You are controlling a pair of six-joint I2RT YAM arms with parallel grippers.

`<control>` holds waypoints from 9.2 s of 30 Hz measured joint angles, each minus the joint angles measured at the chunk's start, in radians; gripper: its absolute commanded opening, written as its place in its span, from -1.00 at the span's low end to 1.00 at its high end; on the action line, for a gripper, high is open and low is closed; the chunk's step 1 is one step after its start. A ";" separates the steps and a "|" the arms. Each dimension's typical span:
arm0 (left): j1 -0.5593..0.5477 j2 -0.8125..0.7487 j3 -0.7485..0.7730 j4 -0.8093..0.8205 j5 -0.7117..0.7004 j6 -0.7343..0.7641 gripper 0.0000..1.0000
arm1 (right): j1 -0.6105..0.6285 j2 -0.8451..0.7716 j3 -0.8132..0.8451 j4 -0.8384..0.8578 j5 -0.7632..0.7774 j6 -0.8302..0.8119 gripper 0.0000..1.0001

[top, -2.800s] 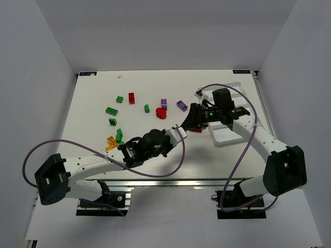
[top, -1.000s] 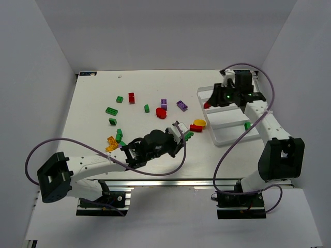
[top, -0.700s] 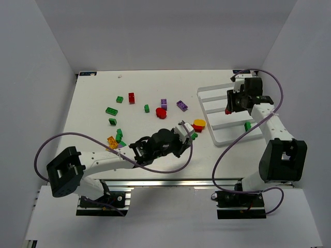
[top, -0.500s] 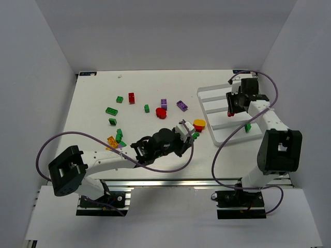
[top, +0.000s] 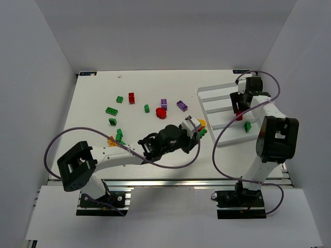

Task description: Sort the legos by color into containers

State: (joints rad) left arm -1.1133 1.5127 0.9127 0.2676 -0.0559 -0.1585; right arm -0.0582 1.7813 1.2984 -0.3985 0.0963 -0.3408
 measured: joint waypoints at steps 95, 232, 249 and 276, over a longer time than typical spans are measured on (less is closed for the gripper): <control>0.237 -0.641 -0.335 -0.576 -0.388 -0.827 0.65 | 0.550 0.047 -0.023 -0.180 -0.402 -0.858 0.45; 0.005 -0.047 0.138 0.474 -0.631 0.283 -0.11 | 0.418 -0.467 0.058 0.289 -0.604 1.498 -1.00; 0.013 -0.053 0.130 0.479 -0.631 0.270 -0.90 | 0.412 -0.450 0.074 0.269 -0.617 1.572 -1.00; 0.052 -0.063 0.061 0.407 -0.612 0.177 -0.96 | 0.199 -0.414 0.136 0.321 -0.669 1.583 -1.00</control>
State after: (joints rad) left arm -1.0611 1.4494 0.9733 0.6746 -0.6678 0.0185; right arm 0.1410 1.3678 1.4342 -0.0772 -0.5728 1.2423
